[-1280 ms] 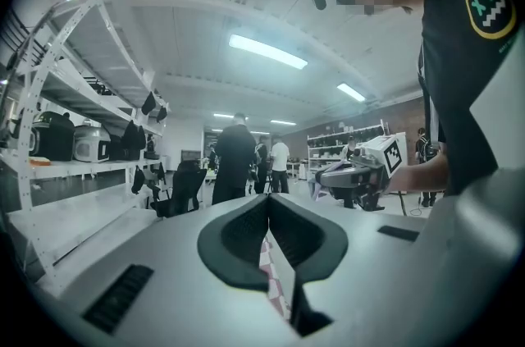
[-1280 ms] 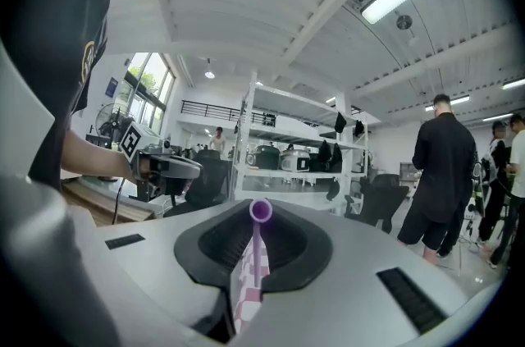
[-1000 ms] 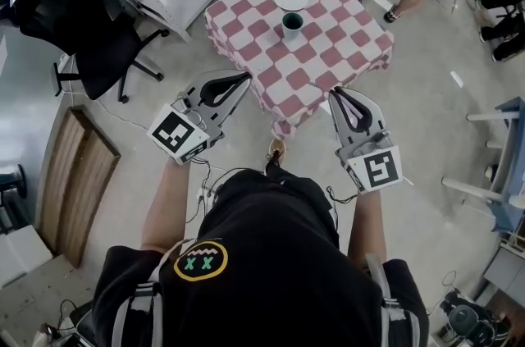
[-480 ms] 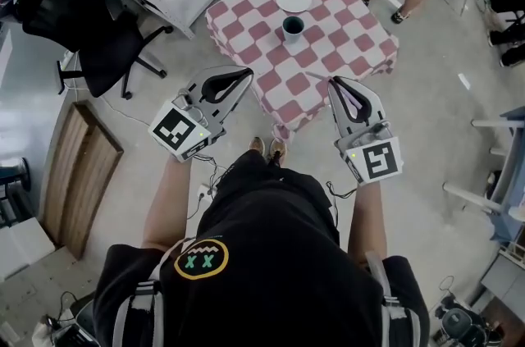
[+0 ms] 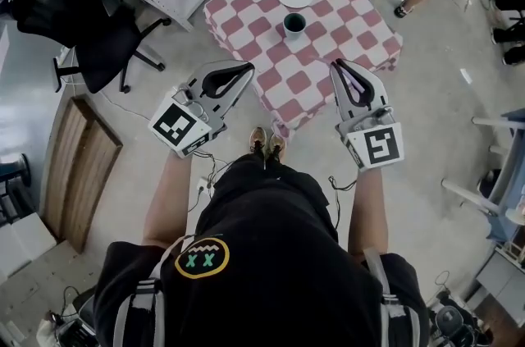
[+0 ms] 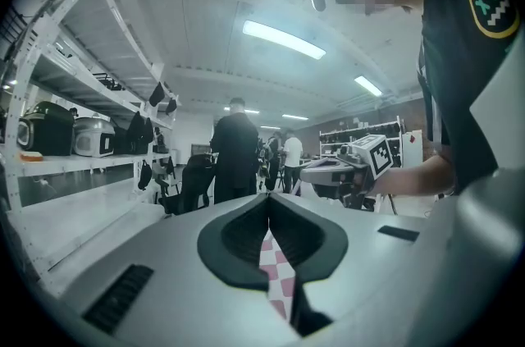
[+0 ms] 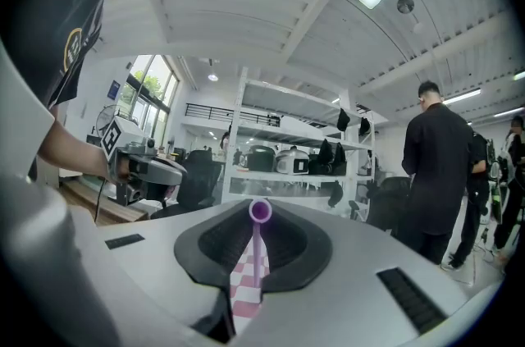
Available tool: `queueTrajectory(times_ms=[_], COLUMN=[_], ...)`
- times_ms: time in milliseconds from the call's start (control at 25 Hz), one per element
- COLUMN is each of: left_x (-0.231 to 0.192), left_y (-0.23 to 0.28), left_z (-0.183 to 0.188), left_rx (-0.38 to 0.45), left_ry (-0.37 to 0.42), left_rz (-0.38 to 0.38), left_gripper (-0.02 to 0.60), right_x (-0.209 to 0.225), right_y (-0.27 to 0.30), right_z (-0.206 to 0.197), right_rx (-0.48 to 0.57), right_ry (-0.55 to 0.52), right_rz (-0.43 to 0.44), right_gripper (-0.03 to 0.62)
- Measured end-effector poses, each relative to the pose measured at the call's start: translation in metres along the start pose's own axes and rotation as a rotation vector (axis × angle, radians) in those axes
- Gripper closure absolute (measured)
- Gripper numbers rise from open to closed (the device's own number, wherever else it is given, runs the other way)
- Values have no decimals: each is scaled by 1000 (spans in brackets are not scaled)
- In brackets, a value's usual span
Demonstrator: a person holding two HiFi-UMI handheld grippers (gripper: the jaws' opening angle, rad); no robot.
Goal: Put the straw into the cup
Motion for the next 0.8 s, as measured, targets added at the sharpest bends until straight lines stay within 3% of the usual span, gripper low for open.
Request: queueTrajectory(times_ms=[800], left_x=[-46], left_y=[13], left_z=[-5], left_rx=[-6], left_ry=[-28], left_rz=[15], left_gripper=[563], right_x=[48], right_y=[116], right_z=[-47], right_rx=[-41], right_ry=[2], right_rz=[-72], right_gripper=[543])
Point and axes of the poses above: the fingertips, and each gripper's own axes: y forward along the fingers, x to its right, z out of its top, the point moved 8 cm from there along -y, backward along the fingers, and after that the axes turned 8 degrees about -y, right-handed, at the moved point
